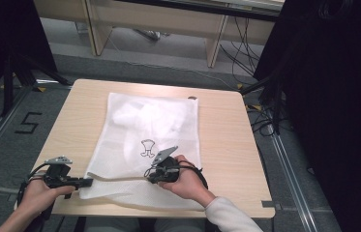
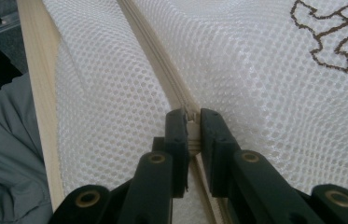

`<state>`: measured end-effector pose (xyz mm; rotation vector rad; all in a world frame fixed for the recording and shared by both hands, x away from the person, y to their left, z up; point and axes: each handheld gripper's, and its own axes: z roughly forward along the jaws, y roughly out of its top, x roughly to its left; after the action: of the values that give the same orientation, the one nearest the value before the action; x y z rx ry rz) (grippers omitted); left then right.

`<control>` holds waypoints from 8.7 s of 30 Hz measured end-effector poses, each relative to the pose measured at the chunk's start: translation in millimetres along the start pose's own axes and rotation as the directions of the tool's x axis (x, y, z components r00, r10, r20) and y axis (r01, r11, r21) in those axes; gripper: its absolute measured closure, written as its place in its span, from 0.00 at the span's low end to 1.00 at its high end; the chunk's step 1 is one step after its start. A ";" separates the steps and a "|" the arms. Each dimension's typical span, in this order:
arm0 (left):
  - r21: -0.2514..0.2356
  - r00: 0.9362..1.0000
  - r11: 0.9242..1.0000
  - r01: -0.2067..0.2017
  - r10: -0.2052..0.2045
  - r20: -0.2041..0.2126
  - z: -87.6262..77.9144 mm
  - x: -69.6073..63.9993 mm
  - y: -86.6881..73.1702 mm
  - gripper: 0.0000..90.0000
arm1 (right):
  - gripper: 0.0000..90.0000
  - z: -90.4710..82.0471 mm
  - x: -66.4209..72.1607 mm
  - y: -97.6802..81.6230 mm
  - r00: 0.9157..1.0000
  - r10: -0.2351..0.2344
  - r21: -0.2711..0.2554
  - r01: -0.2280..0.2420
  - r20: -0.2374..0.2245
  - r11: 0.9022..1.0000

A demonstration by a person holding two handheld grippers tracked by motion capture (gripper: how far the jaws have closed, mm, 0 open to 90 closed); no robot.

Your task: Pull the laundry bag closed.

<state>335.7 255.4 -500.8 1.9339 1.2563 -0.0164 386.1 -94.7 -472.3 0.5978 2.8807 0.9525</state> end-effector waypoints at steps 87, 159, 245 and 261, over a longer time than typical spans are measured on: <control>-0.002 1.000 1.000 0.001 -0.001 -0.006 0.4 -0.2 0.0 0.95 | 0.92 -20.6 -11.0 -25.6 0.996 0.091 -0.011 -0.090 0.027 0.996; -0.002 1.000 1.000 0.000 0.000 -0.007 0.4 0.1 -0.1 0.95 | 0.92 -43.5 -25.2 -54.4 0.986 0.154 -0.020 -0.153 0.067 0.988; -0.010 1.000 1.000 0.004 -0.004 -0.007 -1.3 1.0 0.1 0.95 | 0.92 -74.0 -41.7 -98.1 0.965 0.238 0.019 -0.241 0.110 0.970; -0.009 1.000 1.000 0.007 -0.007 -0.003 -1.2 0.8 -0.1 0.95 | 0.92 -76.7 -42.7 -110.6 0.948 0.293 0.086 -0.305 0.124 0.949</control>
<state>335.6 256.8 -500.4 1.9229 1.2631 -0.0108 374.7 -235.3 -477.9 1.0863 2.8044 0.7709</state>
